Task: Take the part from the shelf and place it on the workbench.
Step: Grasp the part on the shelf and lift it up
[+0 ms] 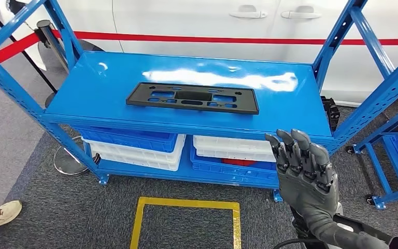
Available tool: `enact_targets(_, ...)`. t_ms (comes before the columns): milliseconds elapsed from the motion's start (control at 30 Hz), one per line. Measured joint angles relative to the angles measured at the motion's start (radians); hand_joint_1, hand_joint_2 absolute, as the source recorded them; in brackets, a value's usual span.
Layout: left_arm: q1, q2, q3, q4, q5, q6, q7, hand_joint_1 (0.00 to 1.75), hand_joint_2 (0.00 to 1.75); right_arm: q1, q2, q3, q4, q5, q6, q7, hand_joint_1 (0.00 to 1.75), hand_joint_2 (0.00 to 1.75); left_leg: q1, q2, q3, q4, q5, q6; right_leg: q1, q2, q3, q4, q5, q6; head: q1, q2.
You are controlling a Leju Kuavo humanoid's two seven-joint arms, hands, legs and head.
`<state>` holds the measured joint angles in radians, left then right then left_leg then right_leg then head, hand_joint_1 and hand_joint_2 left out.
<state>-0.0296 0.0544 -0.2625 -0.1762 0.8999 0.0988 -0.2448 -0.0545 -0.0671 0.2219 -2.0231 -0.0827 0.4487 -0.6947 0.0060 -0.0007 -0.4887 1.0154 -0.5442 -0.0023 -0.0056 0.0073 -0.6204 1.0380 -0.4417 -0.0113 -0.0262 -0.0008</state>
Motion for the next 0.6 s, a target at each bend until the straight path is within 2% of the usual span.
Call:
enact_targets(33,-0.001,0.0,0.0,0.0,0.0,0.0,0.0,0.0,0.0,0.0,0.0,0.0,0.0,0.001,0.002,0.0,0.0,0.0,0.0,0.001,-0.005,0.019,-0.011,-0.005,-0.003,0.0,0.01,-0.008,-0.002,-0.005,0.0,0.0)
enact_targets(67,-0.001,0.0,0.0,0.0,0.0,-0.001,-0.001,0.0,0.0,0.0,0.0,0.0,0.0,0.002,0.003,0.0,0.0,0.0,0.001,0.0,-0.024,0.062,-0.03,-0.009,-0.006,-0.001,0.019,-0.015,-0.005,-0.009,-0.001,0.0)
enact_targets(133,0.0,0.0,0.0,0.0,0.0,-0.001,-0.002,0.0,0.0,0.001,0.0,0.0,0.001,0.003,0.005,0.0,0.0,0.0,0.004,0.0,-0.103,0.195,-0.076,-0.015,-0.006,-0.003,0.034,-0.018,-0.016,-0.016,-0.001,0.0)
enact_targets(167,0.0,0.0,0.0,0.0,0.0,-0.001,-0.002,0.0,0.0,0.001,0.0,0.0,0.001,0.004,0.005,0.0,0.0,0.0,0.005,0.0,-0.144,0.254,-0.088,-0.017,-0.006,-0.002,0.041,-0.018,-0.022,-0.017,-0.001,0.0)
enact_targets(200,0.001,0.0,0.0,0.0,0.0,-0.001,-0.002,0.0,0.0,0.002,0.0,0.0,0.002,0.005,0.005,0.0,0.0,0.0,0.006,0.001,-0.172,0.281,-0.078,-0.019,-0.006,-0.001,0.049,-0.018,-0.029,-0.017,-0.001,0.0)
enact_targets(233,0.003,0.0,0.0,0.0,0.0,-0.001,-0.002,0.0,0.0,0.003,0.0,0.0,0.002,0.007,0.006,0.0,0.0,0.0,0.006,0.001,-0.182,0.27,-0.048,-0.02,-0.006,0.001,0.06,-0.018,-0.037,-0.017,-0.001,0.0)
enact_targets(267,0.004,0.0,0.0,0.0,0.0,-0.001,-0.002,0.0,0.0,0.003,0.0,0.0,0.002,0.008,0.008,0.0,0.0,0.0,0.007,0.001,-0.174,0.221,0.001,-0.019,-0.006,0.003,0.073,-0.018,-0.046,-0.015,-0.001,0.0)
enact_targets(300,0.006,0.0,0.0,0.001,0.0,-0.001,-0.003,0.0,0.0,0.003,0.0,0.0,0.003,0.01,0.009,0.0,0.0,0.0,0.007,0.001,-0.156,0.154,0.052,-0.016,-0.007,0.004,0.085,-0.018,-0.055,-0.012,-0.001,0.0)
enact_targets(333,0.006,0.001,0.0,0.002,0.0,-0.001,-0.004,0.0,0.0,0.003,0.0,0.0,0.004,0.012,0.011,0.0,0.0,0.0,0.005,0.0,-0.137,0.095,0.088,-0.013,-0.005,0.006,0.093,-0.016,-0.063,-0.008,-0.001,0.0)
enact_targets(367,0.006,0.001,0.0,0.003,0.0,-0.001,-0.005,0.0,0.0,0.003,0.0,0.0,0.004,0.014,0.012,0.0,0.0,0.0,0.003,0.0,-0.123,0.052,0.105,-0.007,-0.004,0.007,0.096,-0.015,-0.069,-0.003,-0.001,0.0)
enact_targets(433,0.004,0.001,0.0,0.004,0.0,-0.002,-0.007,0.0,0.0,0.003,0.0,0.0,0.005,0.016,0.014,0.0,0.0,0.0,-0.002,-0.001,-0.114,0.025,0.1,0.004,-0.001,0.008,0.095,-0.016,-0.074,0.007,-0.001,0.0)
enact_targets(533,0.002,0.001,0.0,0.004,0.0,-0.002,-0.009,0.0,0.0,0.003,0.0,0.0,0.006,0.02,0.013,0.0,0.0,0.0,0.003,-0.001,-0.1,0.009,0.094,0.022,-0.001,0.005,0.095,-0.001,-0.091,0.021,0.0,0.0)
enact_targets(567,0.002,0.0,0.0,0.004,0.0,-0.002,-0.009,0.0,0.0,0.003,0.0,0.0,0.007,0.022,0.012,-0.001,0.0,0.0,0.006,-0.001,-0.092,0.003,0.092,0.028,-0.002,0.004,0.079,0.034,-0.108,0.025,0.001,0.0)
enact_targets(600,0.002,0.0,0.0,0.004,0.0,-0.002,-0.009,0.0,0.0,0.004,0.0,0.0,0.008,0.025,0.008,-0.001,0.0,0.0,0.006,0.0,-0.085,0.0,0.089,0.033,-0.004,0.002,0.047,0.093,-0.131,0.028,0.001,0.0)
